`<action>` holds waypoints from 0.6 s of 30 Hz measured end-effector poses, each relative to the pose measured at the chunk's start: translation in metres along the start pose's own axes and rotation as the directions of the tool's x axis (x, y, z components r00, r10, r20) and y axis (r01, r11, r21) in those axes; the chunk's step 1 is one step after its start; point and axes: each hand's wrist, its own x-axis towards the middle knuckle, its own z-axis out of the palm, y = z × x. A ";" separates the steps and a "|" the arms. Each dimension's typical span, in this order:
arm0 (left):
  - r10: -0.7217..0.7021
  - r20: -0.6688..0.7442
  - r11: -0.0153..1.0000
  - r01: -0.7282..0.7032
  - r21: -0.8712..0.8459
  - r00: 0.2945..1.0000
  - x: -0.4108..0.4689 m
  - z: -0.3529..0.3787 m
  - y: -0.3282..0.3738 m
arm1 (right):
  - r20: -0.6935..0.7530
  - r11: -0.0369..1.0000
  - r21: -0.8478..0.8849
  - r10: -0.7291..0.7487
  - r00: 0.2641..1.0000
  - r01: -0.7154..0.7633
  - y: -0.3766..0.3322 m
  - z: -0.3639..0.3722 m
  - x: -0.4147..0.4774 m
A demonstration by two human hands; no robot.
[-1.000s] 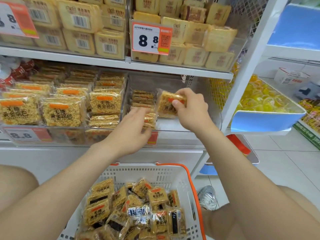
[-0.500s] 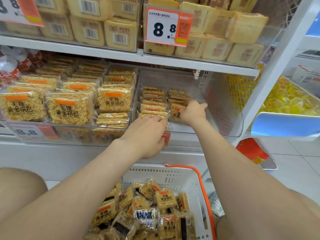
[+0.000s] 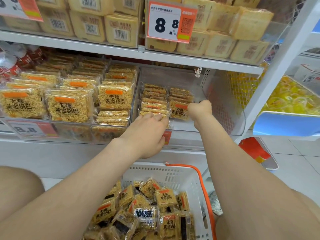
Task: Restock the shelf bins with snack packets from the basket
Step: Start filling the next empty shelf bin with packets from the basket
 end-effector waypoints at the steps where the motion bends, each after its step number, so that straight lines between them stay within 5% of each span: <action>1: 0.001 -0.002 1.000 -0.001 -0.002 1.000 0.000 0.000 0.000 | 0.032 0.996 0.078 0.037 0.999 -0.040 0.000 -0.002 -0.002; 7: -0.002 -0.017 1.000 0.002 -0.021 1.000 -0.003 0.000 0.002 | 0.061 0.950 0.285 0.115 0.991 -0.128 0.003 -0.004 -0.005; 12: -0.015 -0.059 0.999 0.013 -0.034 0.998 0.000 -0.002 0.004 | 0.098 0.999 -0.001 -0.042 0.994 0.042 0.001 -0.002 -0.009; 18: -0.029 -0.053 0.999 0.028 -0.029 0.998 0.001 -0.002 0.006 | 0.156 0.978 -0.188 -0.065 0.986 0.094 -0.004 -0.006 -0.017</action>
